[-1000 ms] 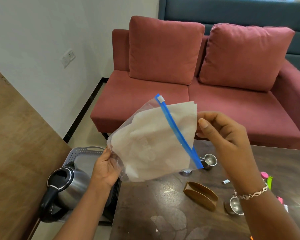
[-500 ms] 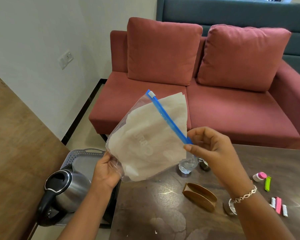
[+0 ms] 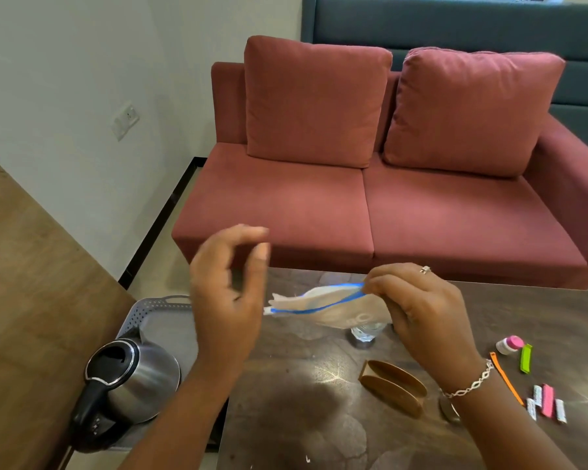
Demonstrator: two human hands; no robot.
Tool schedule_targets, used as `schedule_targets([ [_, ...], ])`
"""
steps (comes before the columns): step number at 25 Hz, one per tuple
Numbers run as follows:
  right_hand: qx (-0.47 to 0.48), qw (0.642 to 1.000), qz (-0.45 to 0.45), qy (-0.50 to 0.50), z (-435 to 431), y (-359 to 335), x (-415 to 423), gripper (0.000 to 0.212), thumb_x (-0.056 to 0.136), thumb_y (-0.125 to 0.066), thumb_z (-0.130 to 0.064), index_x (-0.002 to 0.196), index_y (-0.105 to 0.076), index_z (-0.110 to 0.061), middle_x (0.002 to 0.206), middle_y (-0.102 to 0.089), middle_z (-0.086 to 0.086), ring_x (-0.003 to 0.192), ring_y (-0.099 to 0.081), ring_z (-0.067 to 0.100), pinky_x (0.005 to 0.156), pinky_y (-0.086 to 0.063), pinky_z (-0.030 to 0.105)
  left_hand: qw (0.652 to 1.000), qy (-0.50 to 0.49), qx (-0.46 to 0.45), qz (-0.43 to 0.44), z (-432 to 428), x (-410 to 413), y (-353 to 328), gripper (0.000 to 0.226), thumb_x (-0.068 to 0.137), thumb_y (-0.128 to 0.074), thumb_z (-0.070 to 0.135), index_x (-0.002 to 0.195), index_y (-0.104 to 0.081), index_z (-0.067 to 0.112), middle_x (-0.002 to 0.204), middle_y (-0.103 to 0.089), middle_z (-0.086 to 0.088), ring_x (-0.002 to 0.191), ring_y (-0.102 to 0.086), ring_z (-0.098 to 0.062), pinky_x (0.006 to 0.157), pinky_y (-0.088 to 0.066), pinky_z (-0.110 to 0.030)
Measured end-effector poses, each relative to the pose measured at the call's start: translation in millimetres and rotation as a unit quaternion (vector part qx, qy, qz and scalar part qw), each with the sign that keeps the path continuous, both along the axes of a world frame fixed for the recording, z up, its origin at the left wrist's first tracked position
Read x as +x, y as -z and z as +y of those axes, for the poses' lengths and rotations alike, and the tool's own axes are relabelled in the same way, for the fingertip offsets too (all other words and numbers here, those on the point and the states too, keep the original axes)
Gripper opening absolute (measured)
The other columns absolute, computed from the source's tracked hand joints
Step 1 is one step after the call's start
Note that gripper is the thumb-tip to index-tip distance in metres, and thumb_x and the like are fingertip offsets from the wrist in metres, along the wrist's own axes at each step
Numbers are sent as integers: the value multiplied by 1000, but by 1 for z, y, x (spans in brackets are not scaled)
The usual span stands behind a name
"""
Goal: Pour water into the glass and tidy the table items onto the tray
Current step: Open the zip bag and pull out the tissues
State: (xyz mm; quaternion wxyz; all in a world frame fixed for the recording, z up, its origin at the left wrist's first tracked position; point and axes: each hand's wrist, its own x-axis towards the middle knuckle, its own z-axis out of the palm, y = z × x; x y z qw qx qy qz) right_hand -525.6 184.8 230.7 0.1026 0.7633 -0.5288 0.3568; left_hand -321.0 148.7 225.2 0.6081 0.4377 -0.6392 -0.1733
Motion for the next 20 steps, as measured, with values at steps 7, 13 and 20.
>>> schedule_targets([
  [7,41,998,-42,-7,0,5,-1,16,64,-75,1,70,-70,-13,96,-59,-1,78,-46,8,65,-42,18,863,275,296,-303,-9,-44,-29,25,75,-72,37,91,-59,24,92,-66,8,85,-61,-9,80,-51,-31],
  [13,90,992,-68,-49,4,15,-9,18,62,-73,12,69,-68,-4,105,-64,15,67,-67,21,46,-53,33,895,225,287,-257,-8,-47,-11,9,85,-63,19,78,-59,21,68,-58,11,60,-52,-2,57,-36,-11],
  [20,87,988,-121,31,2,16,-1,20,77,-54,-18,77,-70,-7,92,-69,5,75,-66,15,63,-50,23,943,164,223,-186,-4,-52,0,9,86,-57,5,77,-56,7,63,-60,-4,49,-48,-14,52,-44,-34],
])
